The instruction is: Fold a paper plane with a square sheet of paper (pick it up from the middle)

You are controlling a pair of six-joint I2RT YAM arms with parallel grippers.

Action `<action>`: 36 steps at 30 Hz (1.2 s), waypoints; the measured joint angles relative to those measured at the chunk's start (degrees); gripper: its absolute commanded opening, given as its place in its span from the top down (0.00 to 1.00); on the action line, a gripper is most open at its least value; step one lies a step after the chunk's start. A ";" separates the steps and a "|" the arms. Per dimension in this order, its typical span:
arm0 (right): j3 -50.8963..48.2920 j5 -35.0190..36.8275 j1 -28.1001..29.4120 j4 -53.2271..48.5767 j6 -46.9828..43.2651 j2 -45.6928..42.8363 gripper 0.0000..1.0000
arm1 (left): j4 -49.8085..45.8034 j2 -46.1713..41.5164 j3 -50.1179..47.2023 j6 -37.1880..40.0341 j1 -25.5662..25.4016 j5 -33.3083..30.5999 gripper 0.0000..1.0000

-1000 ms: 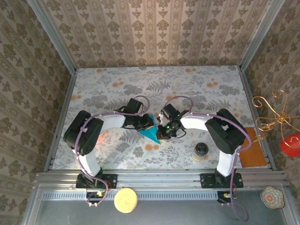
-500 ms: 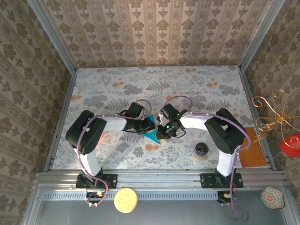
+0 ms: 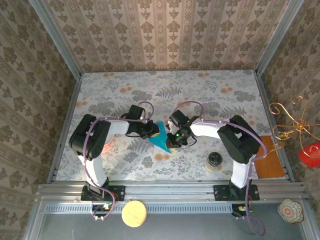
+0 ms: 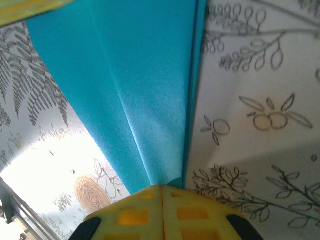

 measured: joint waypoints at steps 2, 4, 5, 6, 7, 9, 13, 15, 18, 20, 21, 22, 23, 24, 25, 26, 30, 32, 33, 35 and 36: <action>0.37 0.98 0.00 1.40 0.02 0.20 0.91 | -0.72 0.72 0.76 1.22 2.29 1.57 0.84; 0.44 1.64 0.00 2.58 0.02 0.35 0.91 | -1.81 1.31 1.70 2.45 4.35 2.38 0.84; 0.48 2.03 0.00 2.99 0.04 0.42 0.91 | -2.62 1.66 2.34 3.15 5.38 2.58 0.84; 0.48 2.25 0.00 3.34 0.04 0.42 0.91 | -3.30 1.97 2.95 3.76 6.23 2.69 0.84; 0.46 2.51 0.00 3.74 0.02 0.42 0.91 | -4.04 2.36 3.65 4.37 7.15 2.78 0.84; 0.48 3.15 0.00 4.42 0.04 0.50 0.91 | -5.35 3.06 4.85 5.44 8.68 3.21 0.84; 0.66 3.80 0.00 5.66 0.04 0.79 0.91 | -7.82 4.31 7.10 7.32 10.56 3.87 0.84; 0.79 4.13 0.00 5.86 0.04 0.90 0.91 | -9.05 4.96 8.24 8.04 11.23 4.13 0.84; 0.79 4.74 0.00 6.73 0.04 0.92 0.91 | -10.75 5.81 9.86 9.14 12.17 4.31 0.84; 0.79 5.05 0.00 7.04 0.04 0.94 0.91 | -11.85 6.21 10.88 10.01 13.05 3.80 0.84; 0.79 5.07 0.02 7.06 0.04 0.94 0.91 | -12.17 6.45 11.39 10.45 13.64 3.52 0.84; 0.79 5.07 0.02 7.10 0.04 0.94 0.91 | -12.44 6.62 11.85 10.84 14.29 3.15 0.84; 0.79 5.07 0.02 7.10 0.04 0.94 0.91 | -12.55 6.75 12.24 11.26 15.04 2.47 0.84; 0.79 5.07 0.02 7.10 0.04 0.94 0.91 | -12.66 6.78 12.50 11.61 15.72 1.86 0.84; 0.79 5.07 0.02 7.10 0.04 0.94 0.91 | -12.66 6.80 12.74 11.82 16.52 1.05 0.84; 0.79 5.07 0.02 7.10 0.04 0.94 0.91 | -12.70 6.78 12.98 11.96 17.29 0.42 0.84; 0.81 5.01 0.02 7.10 0.11 0.87 0.89 | -13.16 6.75 13.70 12.57 19.06 -1.40 0.84; 1.07 4.81 0.00 7.06 0.52 0.76 0.85 | -13.35 6.16 13.68 12.83 18.82 -2.32 0.82; 1.14 4.79 0.00 6.91 0.74 0.70 0.83 | -13.62 5.55 13.64 12.94 18.62 -3.39 0.80; 1.11 4.48 -0.07 6.60 1.33 0.35 0.77 | -13.97 3.21 12.79 12.96 18.32 -5.49 0.76; 1.11 4.26 -0.07 6.45 1.99 -0.09 0.73 | -14.16 1.05 11.89 12.94 18.18 -6.62 0.73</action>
